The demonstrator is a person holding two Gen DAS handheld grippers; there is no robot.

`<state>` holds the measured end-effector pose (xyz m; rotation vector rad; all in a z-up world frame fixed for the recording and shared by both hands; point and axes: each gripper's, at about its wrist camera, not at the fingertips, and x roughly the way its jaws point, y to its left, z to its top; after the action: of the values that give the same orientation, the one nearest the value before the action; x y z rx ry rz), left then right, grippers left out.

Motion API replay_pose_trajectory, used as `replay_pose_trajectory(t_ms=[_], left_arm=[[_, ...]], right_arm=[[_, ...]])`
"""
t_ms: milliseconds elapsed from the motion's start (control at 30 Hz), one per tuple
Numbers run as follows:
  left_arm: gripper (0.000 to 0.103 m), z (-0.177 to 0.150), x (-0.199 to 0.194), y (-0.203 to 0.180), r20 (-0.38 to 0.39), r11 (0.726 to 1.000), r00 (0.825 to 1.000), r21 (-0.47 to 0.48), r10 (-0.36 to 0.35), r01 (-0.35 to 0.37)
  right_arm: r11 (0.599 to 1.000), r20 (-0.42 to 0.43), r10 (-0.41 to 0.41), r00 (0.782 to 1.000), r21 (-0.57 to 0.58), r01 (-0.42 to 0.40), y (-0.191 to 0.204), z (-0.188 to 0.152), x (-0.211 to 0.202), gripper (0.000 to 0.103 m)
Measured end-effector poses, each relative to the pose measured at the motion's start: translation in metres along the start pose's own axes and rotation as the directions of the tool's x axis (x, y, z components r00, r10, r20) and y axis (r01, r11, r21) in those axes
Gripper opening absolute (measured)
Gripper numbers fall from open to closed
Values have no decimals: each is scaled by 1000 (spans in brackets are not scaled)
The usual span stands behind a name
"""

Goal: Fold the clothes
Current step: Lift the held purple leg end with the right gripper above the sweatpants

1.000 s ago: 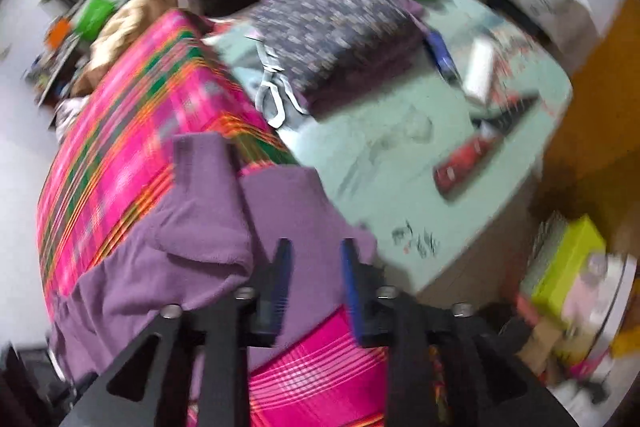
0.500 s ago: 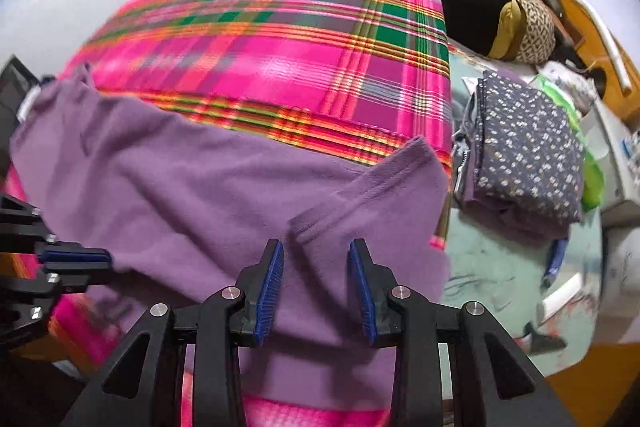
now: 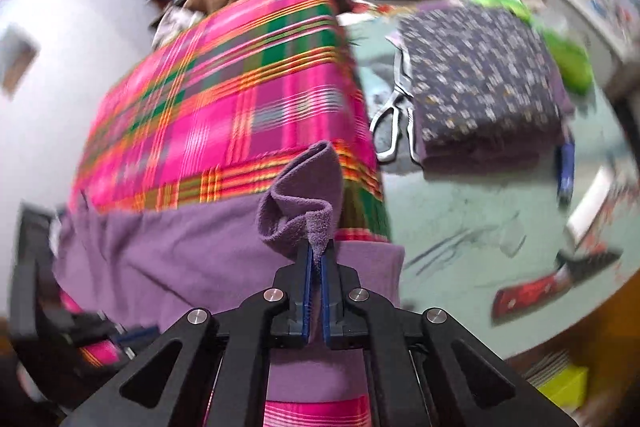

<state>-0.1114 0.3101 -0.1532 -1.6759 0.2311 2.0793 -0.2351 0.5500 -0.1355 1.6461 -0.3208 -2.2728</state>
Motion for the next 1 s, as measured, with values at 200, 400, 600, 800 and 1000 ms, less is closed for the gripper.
replay_pose_trajectory(t_ms=[200, 400, 600, 800, 1000], left_arm=[[9, -2, 0, 1, 12, 1000, 1000, -15, -19, 19], [9, 7, 1, 4, 52, 1000, 999, -13, 0, 0], [9, 7, 0, -12, 68, 998, 997, 59, -31, 27], [9, 12, 15, -32, 58, 990, 997, 130, 46, -53], [8, 11, 23, -33, 63, 979, 992, 164, 110, -119]], right_arm=[[985, 21, 70, 997, 155, -73, -29, 5, -8, 3], [976, 16, 83, 996, 201, -85, -40, 1, -8, 3], [965, 26, 111, 993, 237, -114, -43, 7, -11, 3], [961, 34, 125, 992, 246, -130, -41, 14, -15, 3], [959, 35, 130, 991, 251, -135, -39, 17, -17, 3]])
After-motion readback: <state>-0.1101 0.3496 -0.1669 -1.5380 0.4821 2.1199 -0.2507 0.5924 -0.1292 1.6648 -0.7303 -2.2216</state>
